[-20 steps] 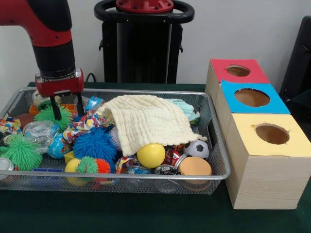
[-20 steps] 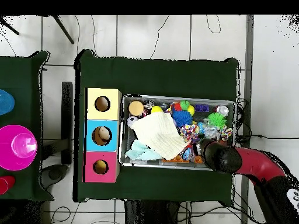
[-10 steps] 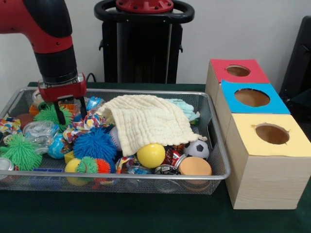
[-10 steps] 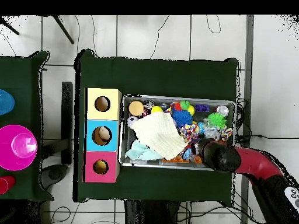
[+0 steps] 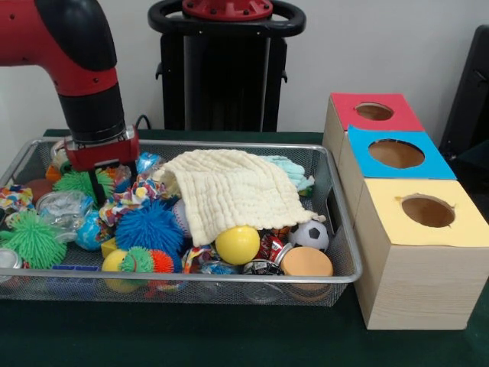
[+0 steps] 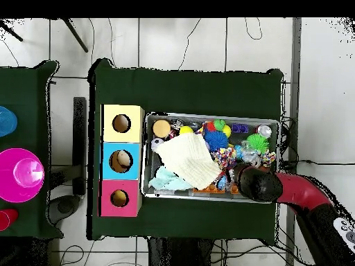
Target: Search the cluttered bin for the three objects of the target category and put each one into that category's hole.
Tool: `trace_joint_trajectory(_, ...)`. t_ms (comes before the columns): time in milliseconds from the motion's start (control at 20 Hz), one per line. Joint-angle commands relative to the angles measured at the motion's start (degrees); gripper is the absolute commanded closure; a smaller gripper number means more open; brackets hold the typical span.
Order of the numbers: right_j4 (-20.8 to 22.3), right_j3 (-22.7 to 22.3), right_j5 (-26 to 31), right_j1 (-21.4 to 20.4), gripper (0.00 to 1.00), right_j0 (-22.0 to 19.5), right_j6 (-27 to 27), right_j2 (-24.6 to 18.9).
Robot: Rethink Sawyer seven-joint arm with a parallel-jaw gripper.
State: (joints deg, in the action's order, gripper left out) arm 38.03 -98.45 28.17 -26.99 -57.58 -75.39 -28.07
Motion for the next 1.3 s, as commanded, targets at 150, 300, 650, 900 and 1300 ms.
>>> trace_joint_trajectory(150, 3.74, 9.74, 0.56, 5.65, 0.00, 0.60, 10.33, -6.77)
trace_joint_trajectory(300, 3.70, 11.18, 0.89, 6.62, 0.00, 0.57, 10.92, -7.75)
trace_joint_trajectory(650, 3.08, 14.15, 3.38, 7.38, 0.00, 1.17, 12.78, -9.85)
trace_joint_trajectory(900, 2.82, 14.82, 4.86, 6.42, 0.00, 1.62, 12.71, -10.56)
trace_joint_trajectory(1300, 2.68, 13.74, 7.48, 4.24, 0.00, 2.27, 11.10, -10.66)
